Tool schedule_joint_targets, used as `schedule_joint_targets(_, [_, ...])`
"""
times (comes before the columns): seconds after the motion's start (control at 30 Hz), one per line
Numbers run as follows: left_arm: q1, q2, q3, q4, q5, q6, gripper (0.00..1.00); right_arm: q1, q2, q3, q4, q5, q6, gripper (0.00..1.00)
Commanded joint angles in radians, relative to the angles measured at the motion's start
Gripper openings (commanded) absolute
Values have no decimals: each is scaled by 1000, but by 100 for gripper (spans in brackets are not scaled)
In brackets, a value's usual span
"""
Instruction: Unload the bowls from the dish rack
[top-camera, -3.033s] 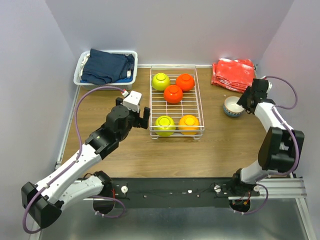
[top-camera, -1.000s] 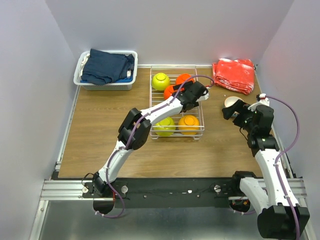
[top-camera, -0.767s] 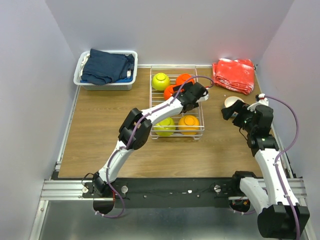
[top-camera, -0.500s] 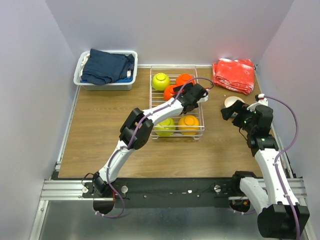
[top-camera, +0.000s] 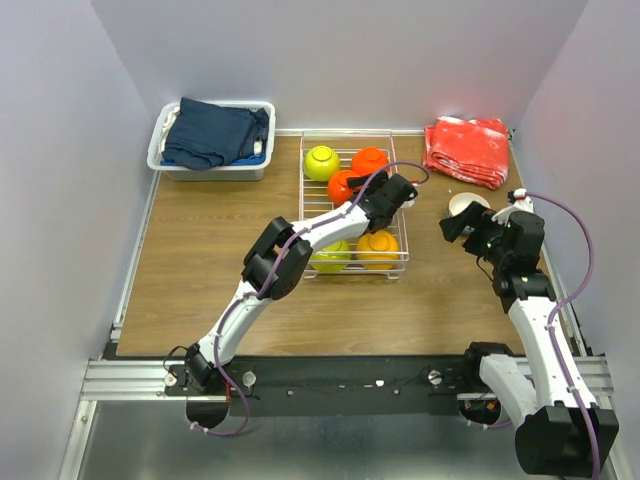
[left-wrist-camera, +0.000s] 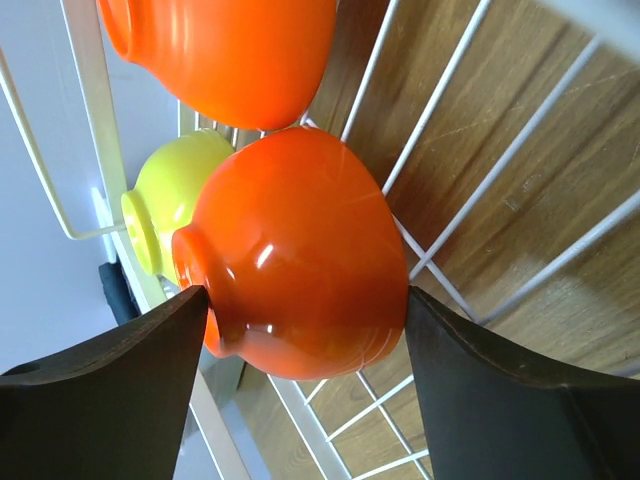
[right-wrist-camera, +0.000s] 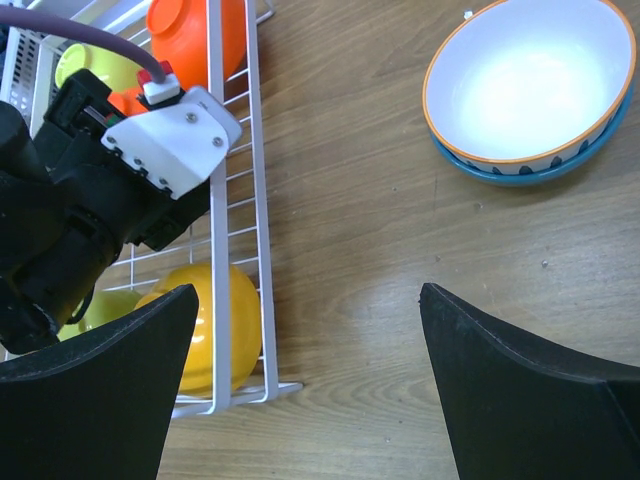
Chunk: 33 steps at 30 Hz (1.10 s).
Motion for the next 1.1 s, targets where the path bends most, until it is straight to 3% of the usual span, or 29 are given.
schedule_joint_targets(0.0, [-18, -6, -58, -18, -5, -19, 79, 4, -8, -14, 27, -25, -12, 100])
schedule_joint_targets(0.37, [-47, -175, -88, -1, -7, -44, 54, 4, -22, -10, 28, -32, -9, 100])
schedule_joint_targets(0.63, [-41, -290, -136, -18, 50, -168, 40, 5, -9, -8, 67, -115, -18, 100])
schedule_joint_targets(0.8, [-4, -347, -148, -62, 108, -319, 35, 5, 10, 3, 108, -161, -13, 99])
schedule_joint_targets(1.07, [91, -531, -220, -79, 358, -615, 30, 5, 123, 1, 238, -356, 28, 98])
